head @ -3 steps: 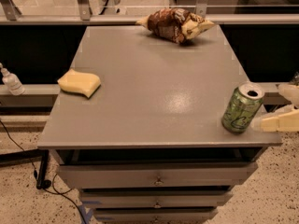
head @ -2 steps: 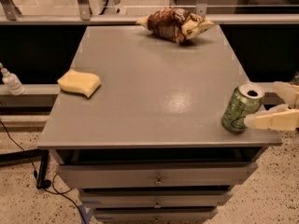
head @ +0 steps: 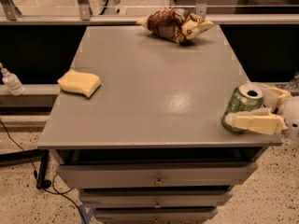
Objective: Move green can near brown chip bag
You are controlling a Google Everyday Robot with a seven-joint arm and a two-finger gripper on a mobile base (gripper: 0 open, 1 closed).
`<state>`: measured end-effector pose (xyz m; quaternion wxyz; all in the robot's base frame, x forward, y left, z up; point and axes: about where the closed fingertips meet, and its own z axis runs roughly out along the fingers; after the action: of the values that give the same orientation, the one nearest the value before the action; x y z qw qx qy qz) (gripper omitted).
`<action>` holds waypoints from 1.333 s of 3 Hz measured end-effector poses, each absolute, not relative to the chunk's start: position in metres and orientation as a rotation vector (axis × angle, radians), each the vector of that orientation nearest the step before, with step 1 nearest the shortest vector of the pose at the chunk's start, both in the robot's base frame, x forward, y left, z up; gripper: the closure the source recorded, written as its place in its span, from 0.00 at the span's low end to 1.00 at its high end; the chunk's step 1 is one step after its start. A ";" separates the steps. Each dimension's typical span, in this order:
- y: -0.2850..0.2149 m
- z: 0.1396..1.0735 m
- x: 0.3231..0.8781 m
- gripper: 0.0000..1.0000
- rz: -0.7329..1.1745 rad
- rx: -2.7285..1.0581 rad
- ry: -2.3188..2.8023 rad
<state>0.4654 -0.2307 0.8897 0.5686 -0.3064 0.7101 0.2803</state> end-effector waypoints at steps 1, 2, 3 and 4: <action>-0.219 0.885 0.466 0.41 0.667 -0.730 1.641; -0.216 0.888 0.474 0.65 0.656 -0.736 1.621; -0.222 0.900 0.491 0.88 0.618 -0.744 1.597; -0.256 0.925 0.513 1.00 0.499 -0.755 1.645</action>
Offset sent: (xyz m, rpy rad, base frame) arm 0.0184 0.0117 0.0011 0.0082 -0.0689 0.0052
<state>0.5128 -0.2559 0.9255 0.5908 -0.3244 0.7070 0.2143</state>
